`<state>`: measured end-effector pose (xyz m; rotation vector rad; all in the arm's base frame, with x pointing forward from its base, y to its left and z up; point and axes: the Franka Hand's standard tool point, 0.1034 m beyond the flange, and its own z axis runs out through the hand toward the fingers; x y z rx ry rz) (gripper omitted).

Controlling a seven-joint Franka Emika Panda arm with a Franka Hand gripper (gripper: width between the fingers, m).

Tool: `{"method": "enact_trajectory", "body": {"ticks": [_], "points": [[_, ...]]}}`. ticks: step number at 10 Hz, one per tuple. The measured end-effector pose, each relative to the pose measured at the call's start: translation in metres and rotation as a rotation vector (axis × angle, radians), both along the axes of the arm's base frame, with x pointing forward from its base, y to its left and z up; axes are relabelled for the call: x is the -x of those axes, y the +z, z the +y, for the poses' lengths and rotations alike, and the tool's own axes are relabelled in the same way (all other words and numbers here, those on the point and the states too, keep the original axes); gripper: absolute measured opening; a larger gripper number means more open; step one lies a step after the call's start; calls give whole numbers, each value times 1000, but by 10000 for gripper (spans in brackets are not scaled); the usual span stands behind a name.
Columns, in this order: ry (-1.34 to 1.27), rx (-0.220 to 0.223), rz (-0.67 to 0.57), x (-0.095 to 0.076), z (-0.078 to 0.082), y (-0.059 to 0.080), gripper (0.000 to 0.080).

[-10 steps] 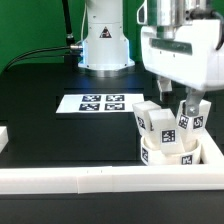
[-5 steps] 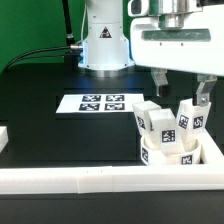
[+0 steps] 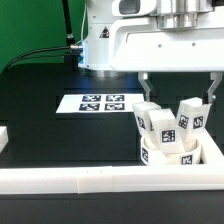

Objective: Assemble stool

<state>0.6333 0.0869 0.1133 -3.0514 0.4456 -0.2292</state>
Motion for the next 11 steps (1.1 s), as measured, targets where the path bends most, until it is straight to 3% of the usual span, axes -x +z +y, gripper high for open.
{"method": "enact_trajectory", "body": {"ticks": [4,7,11], "points": [[263,45,-7,0,-2,0,649],[693,140,0,0,3,-4,649],[1017,218,11,-1,-2,-6,649]]}}
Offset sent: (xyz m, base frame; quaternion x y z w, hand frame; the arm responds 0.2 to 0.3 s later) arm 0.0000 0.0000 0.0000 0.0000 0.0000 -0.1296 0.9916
